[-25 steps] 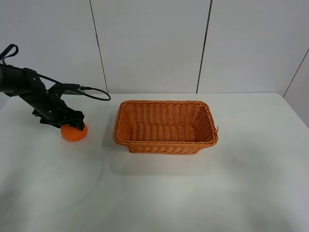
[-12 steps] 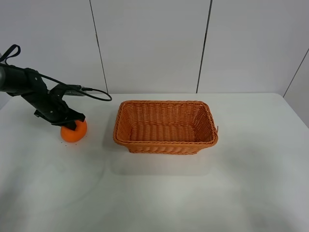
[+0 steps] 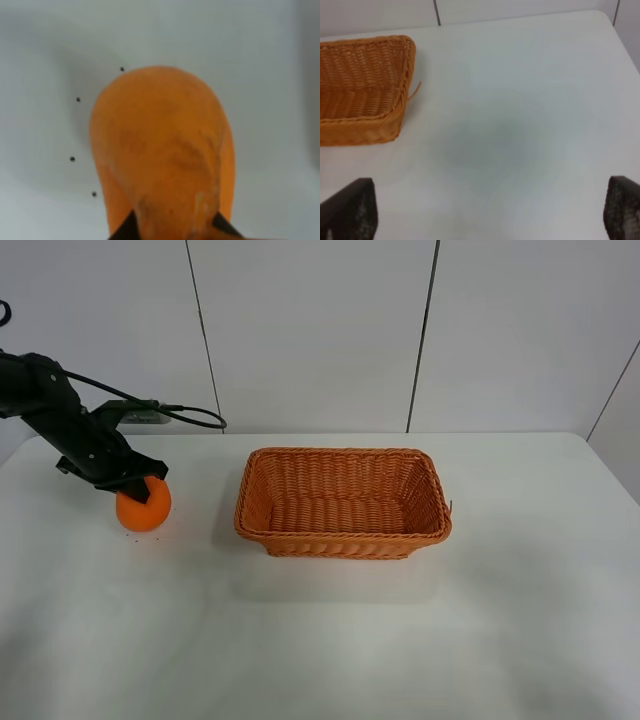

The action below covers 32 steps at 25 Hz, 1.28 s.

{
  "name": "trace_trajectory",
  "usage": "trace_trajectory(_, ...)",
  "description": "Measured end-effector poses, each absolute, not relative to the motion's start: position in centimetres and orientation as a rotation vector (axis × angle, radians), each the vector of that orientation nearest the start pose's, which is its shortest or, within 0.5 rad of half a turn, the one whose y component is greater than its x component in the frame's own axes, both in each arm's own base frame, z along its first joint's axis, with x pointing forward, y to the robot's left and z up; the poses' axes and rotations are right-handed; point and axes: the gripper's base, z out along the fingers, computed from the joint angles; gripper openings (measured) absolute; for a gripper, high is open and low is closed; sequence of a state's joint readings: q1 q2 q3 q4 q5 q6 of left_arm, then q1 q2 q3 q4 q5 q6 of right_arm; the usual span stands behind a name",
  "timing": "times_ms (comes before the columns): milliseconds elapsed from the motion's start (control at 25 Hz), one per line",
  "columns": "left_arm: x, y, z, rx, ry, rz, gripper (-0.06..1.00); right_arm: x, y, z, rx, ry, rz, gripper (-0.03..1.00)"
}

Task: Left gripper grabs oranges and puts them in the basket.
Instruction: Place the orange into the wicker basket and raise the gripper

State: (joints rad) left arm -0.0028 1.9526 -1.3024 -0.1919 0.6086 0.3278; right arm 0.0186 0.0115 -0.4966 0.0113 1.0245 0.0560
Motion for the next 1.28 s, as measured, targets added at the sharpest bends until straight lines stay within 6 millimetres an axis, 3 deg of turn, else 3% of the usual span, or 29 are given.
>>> trace_trajectory(160,38.8,-1.8,21.5,0.237,2.650,-0.171,0.13,-0.1,0.1,27.9,0.038,2.023,0.061,0.69)
trace_trajectory(280,37.6,-3.8,24.3,0.317,2.598,-0.215,0.13,-0.1,0.1,27.9,0.038,2.023,0.061,0.69)
trace_trajectory(480,35.7,-10.5,27.9,0.545,2.486,-0.303,0.13,-0.1,0.1,27.9,0.038,2.023,0.061,0.69)
trace_trajectory(640,35.7,-15.6,29.6,0.664,2.404,-0.365,0.13,-0.1,0.1,27.9,0.038,2.023,0.061,0.69)
trace_trajectory(880,37.6,-20.9,27.9,0.747,2.400,-0.424,0.13,-0.1,0.1,27.9,0.038,2.023,0.061,0.69)
trace_trajectory(1280,39.7,-28.4,20.8,0.901,2.459,-0.461,0.13,-0.1,0.1,27.9,0.038,2.023,0.061,0.69)
